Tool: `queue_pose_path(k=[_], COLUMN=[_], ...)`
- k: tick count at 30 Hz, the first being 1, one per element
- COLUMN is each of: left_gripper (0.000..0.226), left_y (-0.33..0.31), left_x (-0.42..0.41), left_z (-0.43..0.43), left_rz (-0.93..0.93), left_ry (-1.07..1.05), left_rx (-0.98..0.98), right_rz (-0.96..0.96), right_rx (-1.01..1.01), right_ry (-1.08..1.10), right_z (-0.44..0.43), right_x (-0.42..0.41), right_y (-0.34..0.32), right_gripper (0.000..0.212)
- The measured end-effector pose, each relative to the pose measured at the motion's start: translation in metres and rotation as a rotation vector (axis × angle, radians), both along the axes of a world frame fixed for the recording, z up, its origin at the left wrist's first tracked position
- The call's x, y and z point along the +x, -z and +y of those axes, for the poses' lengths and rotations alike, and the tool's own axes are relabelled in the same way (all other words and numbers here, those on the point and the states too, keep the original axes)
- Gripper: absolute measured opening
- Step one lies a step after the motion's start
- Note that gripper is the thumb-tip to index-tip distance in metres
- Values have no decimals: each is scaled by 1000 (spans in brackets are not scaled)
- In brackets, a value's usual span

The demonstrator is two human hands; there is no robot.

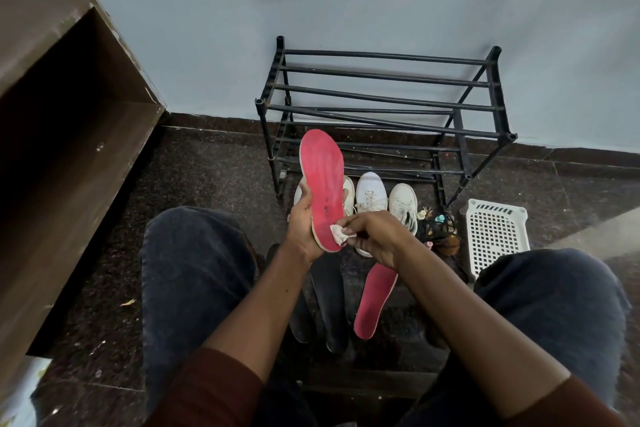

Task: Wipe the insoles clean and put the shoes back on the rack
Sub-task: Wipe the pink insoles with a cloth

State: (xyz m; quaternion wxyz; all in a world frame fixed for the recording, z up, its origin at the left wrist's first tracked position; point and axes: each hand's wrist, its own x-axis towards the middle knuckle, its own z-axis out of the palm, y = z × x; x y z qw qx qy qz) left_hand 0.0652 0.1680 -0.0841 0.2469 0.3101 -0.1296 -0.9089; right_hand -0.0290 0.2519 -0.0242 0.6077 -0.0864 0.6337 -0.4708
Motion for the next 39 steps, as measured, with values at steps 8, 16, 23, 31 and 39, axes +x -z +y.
queue_pose_path(k=[8,16,23,31,39], left_gripper=[100,65,70,47,43], left_y=[-9,-3,-12,-12,-15], left_x=[3,-1,-2,-3,-7], left_z=[2,3,9,11,18], left_rz=[247,271,62,-73,-85], left_ry=[69,60,-14,-24,9], left_rx=[1,-30,-37,-59,-82], right_rz=[-245,293,429,937,1155], right_rx=[19,-86,-148,-42,-131], right_ry=[-55,75,5,-393,-200], right_z=[16,11,-4,5,-12], right_x=[9,-5,-11,6,-10], right_y=[2,-10,-10,8,7], right_gripper=[33,35,13,11,19])
